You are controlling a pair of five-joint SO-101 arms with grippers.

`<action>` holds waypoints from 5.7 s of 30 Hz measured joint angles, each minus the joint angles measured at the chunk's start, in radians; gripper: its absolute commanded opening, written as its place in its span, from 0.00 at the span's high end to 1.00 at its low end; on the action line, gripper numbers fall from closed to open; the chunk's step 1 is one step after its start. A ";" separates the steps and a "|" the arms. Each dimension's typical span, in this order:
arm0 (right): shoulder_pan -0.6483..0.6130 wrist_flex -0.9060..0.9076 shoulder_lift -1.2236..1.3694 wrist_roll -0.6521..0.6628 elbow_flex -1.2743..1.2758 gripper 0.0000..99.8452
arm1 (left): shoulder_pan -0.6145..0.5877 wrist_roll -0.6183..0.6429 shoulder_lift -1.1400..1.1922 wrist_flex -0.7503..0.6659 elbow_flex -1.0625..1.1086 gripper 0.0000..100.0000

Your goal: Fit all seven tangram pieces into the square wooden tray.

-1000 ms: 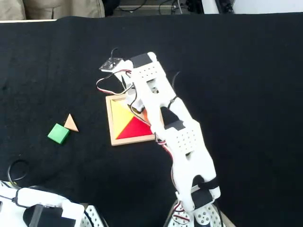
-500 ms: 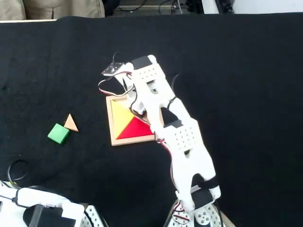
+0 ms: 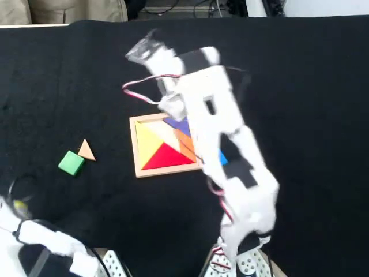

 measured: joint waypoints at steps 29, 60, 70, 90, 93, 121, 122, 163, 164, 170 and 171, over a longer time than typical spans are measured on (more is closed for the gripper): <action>0.778 -0.730 -0.729 -0.301 1.287 0.99 | 1.682 0.933 0.318 0.011 -0.629 0.78; 0.996 -0.792 -0.431 -0.417 1.132 0.99 | 1.892 0.948 1.043 -0.230 -0.984 0.76; 0.996 -0.792 -0.431 -0.417 1.132 0.99 | 1.895 1.005 1.146 -0.226 -1.065 0.76; 0.997 -0.792 -0.431 -0.417 1.132 0.99 | 1.913 1.017 1.215 -0.109 -1.189 0.76; 0.997 -0.792 -0.431 -0.417 1.132 0.99 | 1.923 1.019 1.215 -0.084 -1.191 0.76; 0.997 -0.792 -0.431 -0.427 1.132 0.99 | 1.952 0.956 1.215 -0.118 -1.191 0.95; 0.997 -0.792 -0.431 -0.427 1.132 0.99 | 1.952 0.939 1.215 -0.132 -1.191 0.95; 1.031 -0.792 -0.423 -0.408 1.132 0.99 | 1.430 -0.353 0.858 0.397 -1.381 0.97; 1.030 -0.792 -0.423 -0.408 1.132 0.99 | 1.404 -0.368 0.858 0.379 -1.366 0.97; 1.007 -0.792 -0.423 -0.408 1.132 0.99 | 1.358 -0.433 0.944 0.235 -1.254 0.97; 1.005 -0.792 -0.423 -0.408 1.132 0.99 | 1.363 -0.437 0.954 0.213 -1.246 0.97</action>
